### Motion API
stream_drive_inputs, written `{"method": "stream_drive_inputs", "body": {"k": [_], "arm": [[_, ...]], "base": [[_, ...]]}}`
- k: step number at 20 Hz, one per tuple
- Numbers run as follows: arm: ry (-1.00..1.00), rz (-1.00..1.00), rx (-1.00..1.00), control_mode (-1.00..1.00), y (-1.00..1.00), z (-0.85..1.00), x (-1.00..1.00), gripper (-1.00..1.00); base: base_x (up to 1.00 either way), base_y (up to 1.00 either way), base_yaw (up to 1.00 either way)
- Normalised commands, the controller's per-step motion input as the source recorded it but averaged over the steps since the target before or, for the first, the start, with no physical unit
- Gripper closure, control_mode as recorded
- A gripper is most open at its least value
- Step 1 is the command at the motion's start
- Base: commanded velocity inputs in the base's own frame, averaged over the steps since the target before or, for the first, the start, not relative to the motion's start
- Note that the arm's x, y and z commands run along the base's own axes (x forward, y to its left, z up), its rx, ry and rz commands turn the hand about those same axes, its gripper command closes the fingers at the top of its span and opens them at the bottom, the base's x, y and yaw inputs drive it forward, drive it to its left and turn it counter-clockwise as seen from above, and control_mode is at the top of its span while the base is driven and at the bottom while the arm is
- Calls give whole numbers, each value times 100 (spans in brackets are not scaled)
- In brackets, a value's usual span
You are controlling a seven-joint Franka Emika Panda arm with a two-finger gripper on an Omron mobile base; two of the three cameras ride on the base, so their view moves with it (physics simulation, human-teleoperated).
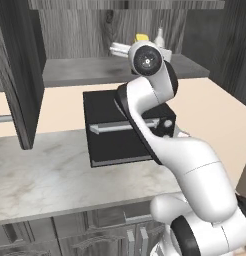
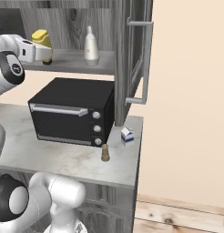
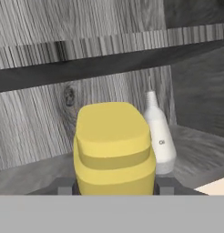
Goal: There are various items on the counter. Only move the condiments/shakers into the cabinet.
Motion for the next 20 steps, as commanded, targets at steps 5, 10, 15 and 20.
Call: {"method": "stream_drive_inputs", "body": {"k": [5,10,15,20], "arm": [[10,0,0,-100,0,0,6,100],[11,0,0,-100,0,0,21,100],[10,0,0,-100,0,0,19,100],[9,0,-3,-100,0,-17,11,100]], "base": [[0,0,0],[0,0,0],[0,0,0],[0,0,0]]}}
